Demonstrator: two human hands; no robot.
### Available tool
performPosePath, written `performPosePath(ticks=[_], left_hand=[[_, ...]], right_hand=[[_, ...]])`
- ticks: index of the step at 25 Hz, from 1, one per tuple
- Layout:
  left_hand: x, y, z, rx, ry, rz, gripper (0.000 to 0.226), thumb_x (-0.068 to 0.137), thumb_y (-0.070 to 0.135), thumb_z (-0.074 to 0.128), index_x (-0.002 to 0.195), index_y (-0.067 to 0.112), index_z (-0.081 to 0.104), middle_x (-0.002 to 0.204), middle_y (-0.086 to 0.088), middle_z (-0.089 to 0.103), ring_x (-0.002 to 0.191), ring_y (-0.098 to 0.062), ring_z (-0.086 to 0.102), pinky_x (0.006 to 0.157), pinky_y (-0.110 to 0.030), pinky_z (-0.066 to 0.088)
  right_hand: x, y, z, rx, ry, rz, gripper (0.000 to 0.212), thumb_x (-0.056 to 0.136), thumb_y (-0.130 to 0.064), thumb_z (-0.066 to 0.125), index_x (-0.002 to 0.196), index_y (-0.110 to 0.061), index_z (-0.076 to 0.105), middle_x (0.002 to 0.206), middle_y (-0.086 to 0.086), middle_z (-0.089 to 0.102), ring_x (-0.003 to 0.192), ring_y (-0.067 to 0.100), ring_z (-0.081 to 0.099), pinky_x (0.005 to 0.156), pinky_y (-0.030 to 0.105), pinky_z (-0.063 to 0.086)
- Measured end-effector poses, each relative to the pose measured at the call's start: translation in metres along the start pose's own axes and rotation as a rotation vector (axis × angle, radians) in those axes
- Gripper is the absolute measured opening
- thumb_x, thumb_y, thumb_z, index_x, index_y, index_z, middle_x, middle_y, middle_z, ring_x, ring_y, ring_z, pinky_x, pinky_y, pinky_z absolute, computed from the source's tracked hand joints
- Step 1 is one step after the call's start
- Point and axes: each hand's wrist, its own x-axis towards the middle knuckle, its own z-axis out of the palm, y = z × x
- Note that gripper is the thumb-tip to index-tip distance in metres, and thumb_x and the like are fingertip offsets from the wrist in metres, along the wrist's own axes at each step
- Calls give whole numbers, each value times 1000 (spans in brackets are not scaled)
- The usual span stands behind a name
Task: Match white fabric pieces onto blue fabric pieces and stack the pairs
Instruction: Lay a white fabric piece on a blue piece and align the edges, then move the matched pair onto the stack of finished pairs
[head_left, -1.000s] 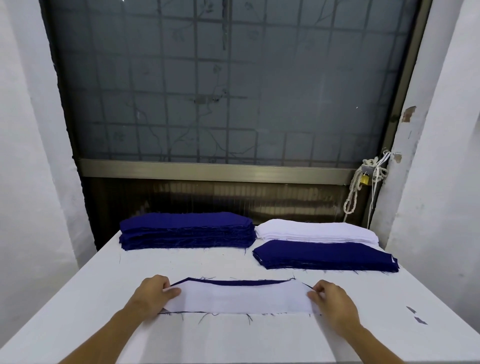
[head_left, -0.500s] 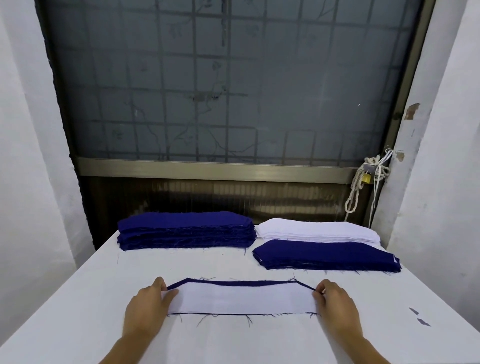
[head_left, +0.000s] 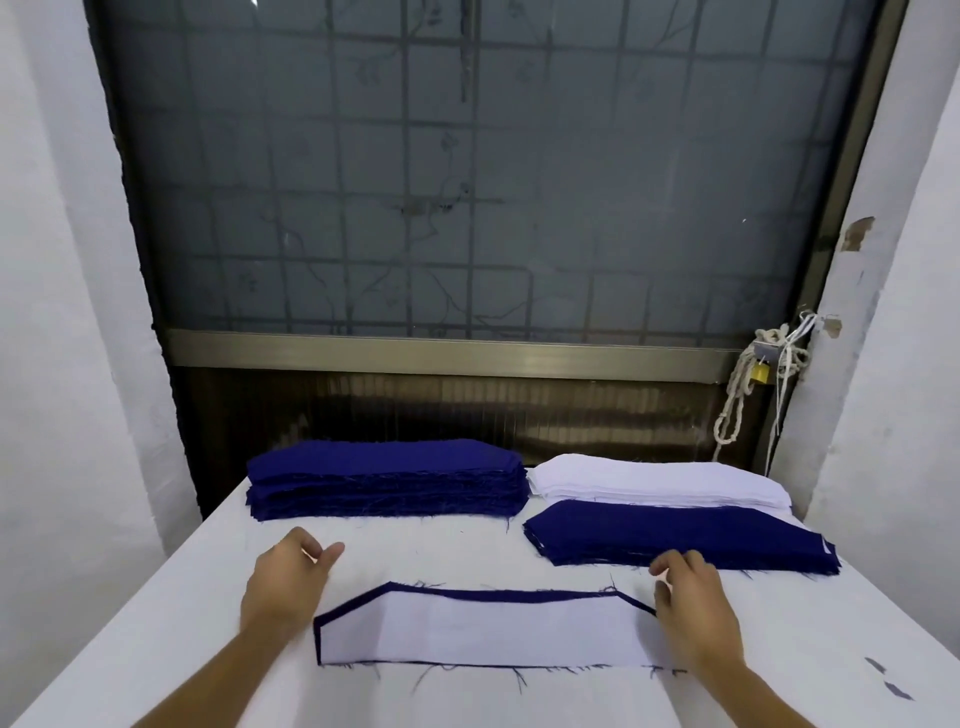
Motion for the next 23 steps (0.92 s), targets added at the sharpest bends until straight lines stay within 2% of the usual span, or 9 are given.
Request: performPosePath(ticks=[3, 8, 10, 12, 16, 18, 20, 23], left_hand=[[37, 15, -13, 102, -5, 66, 33, 95, 53, 59, 83, 23, 54, 71, 1, 65, 68, -16, 61, 58, -31, 43], [103, 44, -18, 127, -47, 197, 21, 99, 39, 60, 85, 23, 57, 74, 3, 66, 68, -12, 64, 57, -26, 46], [128, 54, -11, 165, -86, 263, 14, 100, 35, 59, 88, 27, 59, 82, 6, 66, 75, -8, 63, 65, -25, 51], [153, 62, 1, 206, -124, 331, 6, 101, 33, 58, 100, 29, 62, 100, 7, 66, 87, -7, 61, 81, -29, 55], [204, 75, 32, 302, -275, 362, 34, 101, 33, 58, 134, 25, 58, 132, 2, 58, 115, -15, 58, 101, -34, 51], [223, 79, 43, 375, -369, 348, 46, 99, 33, 62, 143, 22, 52, 139, -1, 56, 125, -18, 56, 108, -36, 47], [232, 80, 51, 371, -390, 340, 45, 94, 31, 69, 136, 22, 58, 131, 0, 61, 120, -16, 58, 105, -35, 49], [237, 80, 55, 329, -294, 375, 25, 85, 33, 80, 106, 30, 67, 107, 9, 62, 103, -11, 60, 91, -34, 55]], right_hand=[[36, -25, 2, 30, -2, -48, 14, 99, -13, 56, 103, -25, 60, 103, -8, 56, 96, 9, 51, 79, 21, 51], [98, -78, 31, 66, -60, -129, 13, 101, -19, 55, 102, -31, 59, 103, -12, 61, 95, 8, 56, 86, 23, 53], [120, -100, 48, 59, -77, -186, 11, 101, -23, 54, 101, -31, 61, 103, -11, 62, 96, 9, 53, 86, 23, 51], [138, -120, 63, 59, -91, -240, 10, 101, -27, 54, 99, -32, 62, 102, -10, 64, 95, 8, 51, 84, 23, 49], [171, -149, 92, 86, -112, -289, 8, 101, -30, 54, 102, -33, 61, 104, -13, 61, 97, 7, 50, 88, 23, 48], [183, -158, 103, 85, -114, -315, 9, 101, -29, 52, 100, -34, 60, 103, -15, 59, 98, 7, 49, 89, 26, 48], [190, -164, 110, 77, -112, -341, 11, 101, -29, 52, 98, -36, 59, 100, -17, 56, 98, 6, 47, 88, 25, 46], [195, -170, 121, 53, -90, -365, 12, 101, -29, 51, 95, -37, 58, 97, -20, 53, 96, 5, 44, 84, 23, 38]])
